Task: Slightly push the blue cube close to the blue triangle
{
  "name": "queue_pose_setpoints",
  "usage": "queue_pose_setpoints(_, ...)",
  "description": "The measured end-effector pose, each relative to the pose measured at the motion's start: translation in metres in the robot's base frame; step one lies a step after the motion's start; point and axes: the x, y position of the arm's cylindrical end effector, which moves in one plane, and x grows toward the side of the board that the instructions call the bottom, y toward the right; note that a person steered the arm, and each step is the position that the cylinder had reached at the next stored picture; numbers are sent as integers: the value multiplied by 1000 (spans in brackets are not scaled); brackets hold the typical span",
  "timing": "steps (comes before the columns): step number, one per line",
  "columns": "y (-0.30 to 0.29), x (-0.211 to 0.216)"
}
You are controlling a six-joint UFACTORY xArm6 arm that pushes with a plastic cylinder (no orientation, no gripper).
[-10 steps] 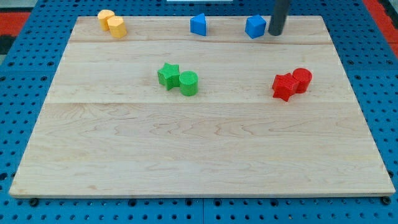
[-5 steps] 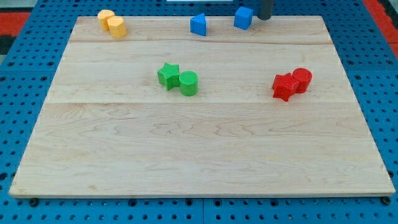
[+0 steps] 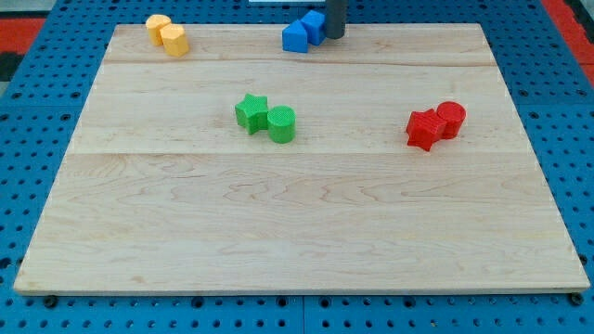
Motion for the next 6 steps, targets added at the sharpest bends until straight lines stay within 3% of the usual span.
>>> queue_pose_setpoints(2, 14, 38)
queue_pose_setpoints(3, 29, 34)
queue_pose_setpoints(4, 80, -10)
queue_pose_setpoints(6, 74, -21)
